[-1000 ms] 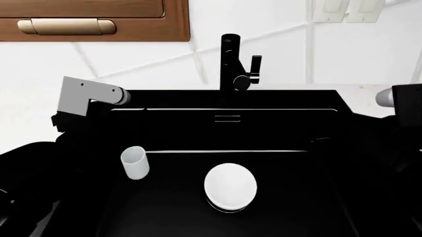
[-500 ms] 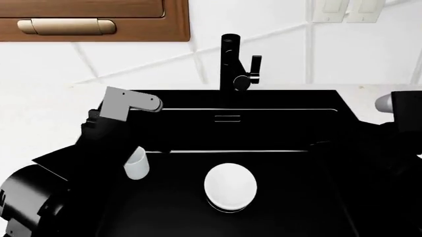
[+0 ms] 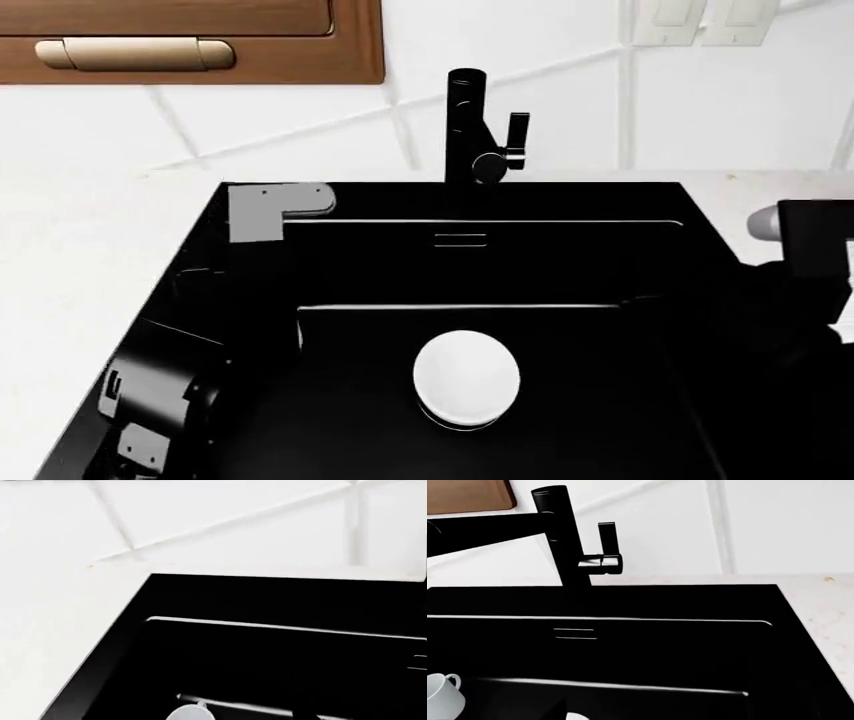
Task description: Pick the cup and bowl from the sink and place them on the counter for drying.
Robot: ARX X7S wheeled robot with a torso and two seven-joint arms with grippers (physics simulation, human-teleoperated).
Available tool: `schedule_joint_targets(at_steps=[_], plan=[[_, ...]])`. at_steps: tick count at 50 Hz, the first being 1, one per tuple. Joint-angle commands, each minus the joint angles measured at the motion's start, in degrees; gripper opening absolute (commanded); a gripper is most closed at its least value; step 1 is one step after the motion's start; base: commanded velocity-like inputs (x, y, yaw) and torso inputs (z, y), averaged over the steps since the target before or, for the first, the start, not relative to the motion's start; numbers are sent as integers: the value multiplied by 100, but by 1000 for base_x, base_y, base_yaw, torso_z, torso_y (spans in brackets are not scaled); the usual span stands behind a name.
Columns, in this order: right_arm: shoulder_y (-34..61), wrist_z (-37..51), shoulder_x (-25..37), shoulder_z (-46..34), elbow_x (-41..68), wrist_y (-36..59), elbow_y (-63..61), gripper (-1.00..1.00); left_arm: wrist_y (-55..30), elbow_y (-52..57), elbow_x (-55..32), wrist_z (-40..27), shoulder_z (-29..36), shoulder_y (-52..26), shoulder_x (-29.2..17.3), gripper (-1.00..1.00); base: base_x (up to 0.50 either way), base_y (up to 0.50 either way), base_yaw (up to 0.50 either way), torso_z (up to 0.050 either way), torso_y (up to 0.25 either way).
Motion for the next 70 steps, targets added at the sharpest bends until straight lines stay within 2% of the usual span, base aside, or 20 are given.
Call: schedule_joint_targets(at_steps=[1,9,10,13,14,15,16,22,27,29,31,37,48,51,56,59,65,70], plan=[[-141,-104,-30,-48,-123,-161,36,100,143,-214,194,-557,15,162,383,100,0,0,0,0,0],[-401,-220,-47,16,-218,-345,41,100,399,-675,371,-964,-27,159,530,100,0,0,0,0,0],[-401,-218,-46,23,-212,-349,46,100,322,-750,158,-944,-278,191,629,100,0,0,0,0,0],[-385,-159,-35,62,-132,-319,3,100,471,-899,302,-1084,-106,223,610,100,0,0,0,0,0],[-417,-175,-32,62,-151,-339,-1,100,445,-982,174,-1121,-267,254,683,100,0,0,0,0,0],[-461,-197,-34,60,-188,-371,5,100,656,-988,426,-1193,23,266,596,100,0,0,0,0,0],[-475,-192,-35,67,-190,-380,6,100,538,-1048,440,-1285,45,221,611,100,0,0,0,0,0],[-499,-153,-39,89,-147,-391,-31,100,718,-1637,138,-1127,-46,198,706,100,0,0,0,0,0],[-579,-231,-68,51,-231,-479,7,100,1194,-2219,397,-1121,331,-24,638,100,0,0,0,0,0],[-627,-296,-98,-3,-317,-544,45,100,1445,-2358,399,-831,553,22,612,100,0,0,0,0,0],[-646,-318,-110,-23,-342,-569,61,100,1369,-2671,134,-724,325,-48,664,100,0,0,0,0,0],[-622,-306,-103,-42,-318,-559,89,100,2289,-3735,249,-596,364,-294,707,100,0,0,0,0,0],[-702,-401,-171,-119,-407,-687,139,100,3467,-5550,107,-483,464,-854,744,100,0,0,0,0,0],[-702,-406,-176,-134,-404,-694,138,100,3950,-6196,97,-377,593,-1047,775,100,0,0,0,0,0],[-715,-418,-197,-163,-411,-720,147,100,4810,-7448,-982,-122,1620,-1509,799,100,0,0,0,0,2],[-723,-420,-203,-167,-407,-731,147,100,5203,-7943,-1148,126,1929,-1658,789,100,0,0,0,0,0],[-757,-482,-227,-200,-464,-804,210,100,5094,-7948,-592,324,1312,-1605,743,100,0,0,0,0,0],[-701,-478,-217,-231,-456,-792,235,100,5043,-7948,58,64,563,-1607,747,100,0,0,0,0,0]])
